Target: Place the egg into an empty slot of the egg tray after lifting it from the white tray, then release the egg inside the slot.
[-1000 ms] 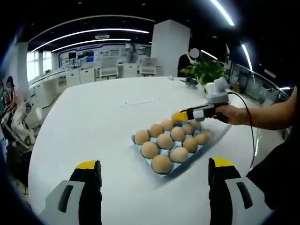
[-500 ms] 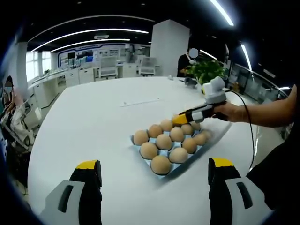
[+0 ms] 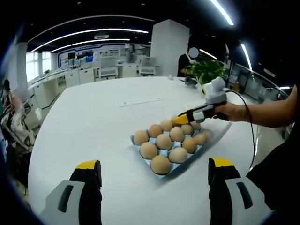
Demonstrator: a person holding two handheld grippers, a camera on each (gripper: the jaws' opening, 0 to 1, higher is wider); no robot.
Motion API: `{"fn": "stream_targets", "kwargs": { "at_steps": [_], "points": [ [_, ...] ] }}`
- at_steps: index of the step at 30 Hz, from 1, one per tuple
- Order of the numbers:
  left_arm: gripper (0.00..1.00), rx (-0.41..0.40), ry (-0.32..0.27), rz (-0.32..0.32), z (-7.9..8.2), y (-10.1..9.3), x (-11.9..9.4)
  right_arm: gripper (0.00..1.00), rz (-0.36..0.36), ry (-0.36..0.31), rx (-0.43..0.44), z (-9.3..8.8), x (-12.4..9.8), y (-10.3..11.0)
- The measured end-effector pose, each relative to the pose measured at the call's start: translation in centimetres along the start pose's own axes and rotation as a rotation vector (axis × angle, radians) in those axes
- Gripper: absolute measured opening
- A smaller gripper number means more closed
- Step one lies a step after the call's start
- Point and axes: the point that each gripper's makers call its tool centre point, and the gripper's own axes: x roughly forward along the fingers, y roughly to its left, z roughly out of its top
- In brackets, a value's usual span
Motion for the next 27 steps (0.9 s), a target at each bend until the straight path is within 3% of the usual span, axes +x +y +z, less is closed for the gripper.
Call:
{"fn": "stream_targets", "kwargs": {
  "at_steps": [8, 17, 19, 27],
  "points": [
    [0.95, -0.001, -0.001, 0.001, 0.0, 0.0, 0.0, 0.25, 0.011, -0.016, 0.019, 0.0, -0.3, 0.2],
    [0.95, 0.001, 0.001, -0.004, -0.1, -0.1, 0.1, 0.25, 0.013, -0.116, 0.098, 0.5, -1.9, 0.0],
    [0.95, 0.001, 0.001, -0.005, 0.0, -0.2, 0.1, 0.25, 0.004, -0.154, 0.125, 1.2, -2.5, -0.2],
    [0.95, 0.006, 0.002, -0.013, 0.1, -0.5, 0.4, 0.25, -0.064, -0.191, 0.148, 1.7, -4.2, -2.6]
  ]
}}
